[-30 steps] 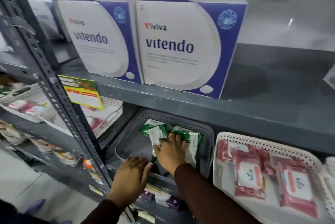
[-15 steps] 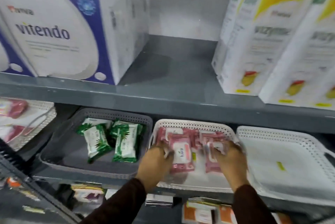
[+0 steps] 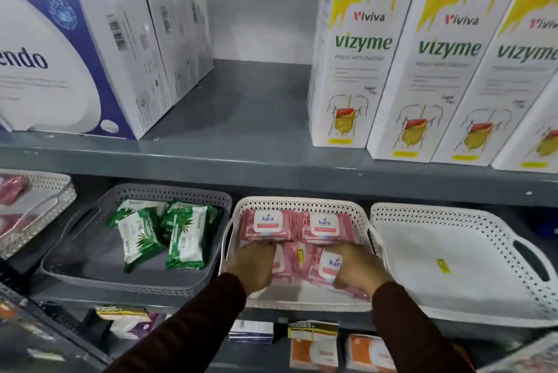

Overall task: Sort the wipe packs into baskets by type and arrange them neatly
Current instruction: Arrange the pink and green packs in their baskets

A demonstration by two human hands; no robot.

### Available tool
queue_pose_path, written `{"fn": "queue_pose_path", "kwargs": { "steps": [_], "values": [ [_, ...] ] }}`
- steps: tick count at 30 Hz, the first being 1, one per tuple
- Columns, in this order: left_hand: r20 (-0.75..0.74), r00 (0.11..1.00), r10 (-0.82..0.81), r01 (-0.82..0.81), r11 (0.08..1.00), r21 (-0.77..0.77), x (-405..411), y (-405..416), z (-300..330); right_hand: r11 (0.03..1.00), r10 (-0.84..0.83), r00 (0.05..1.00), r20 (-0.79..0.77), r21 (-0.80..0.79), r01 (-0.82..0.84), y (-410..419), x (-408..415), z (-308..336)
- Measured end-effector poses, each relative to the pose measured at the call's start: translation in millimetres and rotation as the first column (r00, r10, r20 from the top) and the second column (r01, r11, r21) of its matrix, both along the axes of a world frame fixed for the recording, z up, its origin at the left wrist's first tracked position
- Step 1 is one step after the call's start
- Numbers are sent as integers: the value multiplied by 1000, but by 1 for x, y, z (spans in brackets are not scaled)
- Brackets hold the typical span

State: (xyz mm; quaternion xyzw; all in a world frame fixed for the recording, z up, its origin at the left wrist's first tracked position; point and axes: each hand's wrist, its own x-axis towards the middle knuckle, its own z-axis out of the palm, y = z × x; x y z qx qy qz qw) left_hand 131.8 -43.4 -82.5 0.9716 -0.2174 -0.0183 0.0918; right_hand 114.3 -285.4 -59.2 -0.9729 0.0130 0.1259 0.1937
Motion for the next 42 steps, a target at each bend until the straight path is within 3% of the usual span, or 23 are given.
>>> {"fn": "queue_pose_path", "kwargs": {
  "steps": [2, 5, 11, 14, 18, 20, 22, 25, 27, 30, 33, 37, 40, 42],
  "values": [
    [-2, 990, -139, 139, 988, -68, -1, 10, -7, 996, 86, 996, -14, -18, -86, 2, -3, -2],
    [-8, 978, -206, 205, 975, -84, 1, 20, -13, 991, 136, 990, -35, 3, -136, -1, -3, -8],
    [-7, 991, -130, 130, 989, -69, 15, 19, -10, 984, 40, 999, 14, 174, -42, 3, 14, -16],
    [-116, 986, -116, 104, 989, -101, 20, 13, -7, 982, -6, 1000, 27, 188, 1, 6, 14, -24],
    [-112, 988, -105, 89, 986, -141, 18, 14, -1, 989, -20, 999, 33, 150, 15, 5, 13, -24],
    [-221, 970, -103, 49, 970, -238, 15, 26, 8, 998, -14, 999, 35, 69, 11, 10, 11, -25],
    [-253, 964, -83, -40, 895, -444, 10, 49, 20, 999, -49, 998, 25, -11, 49, 23, 5, -18],
    [-10, 995, 95, -82, 789, -609, 1, 103, 37, 989, -136, 987, 83, 64, 131, 64, -5, 7],
    [99, 971, 219, -119, 798, -590, 0, 155, 38, 979, -159, 973, 170, 153, 133, 108, -9, 20],
    [96, 906, 413, -330, 829, -452, 7, 235, 36, 932, -167, 956, 242, 356, 73, 189, -14, 27],
    [118, 889, 443, -381, 857, -348, 18, 281, 35, 885, -145, 963, 229, 466, 22, 258, -6, 21],
    [-99, 839, 534, -542, 808, -234, 37, 307, 24, 940, -147, 954, 262, 337, 52, 322, 19, 4],
    [-228, 740, 633, -673, 685, -278, 41, 299, 25, 959, -185, 955, 232, 255, 124, 348, 32, -7],
    [-320, 700, 639, -705, 691, -162, 43, 288, 23, 978, -192, 954, 231, 126, 166, 358, 35, -12]
  ]
}}
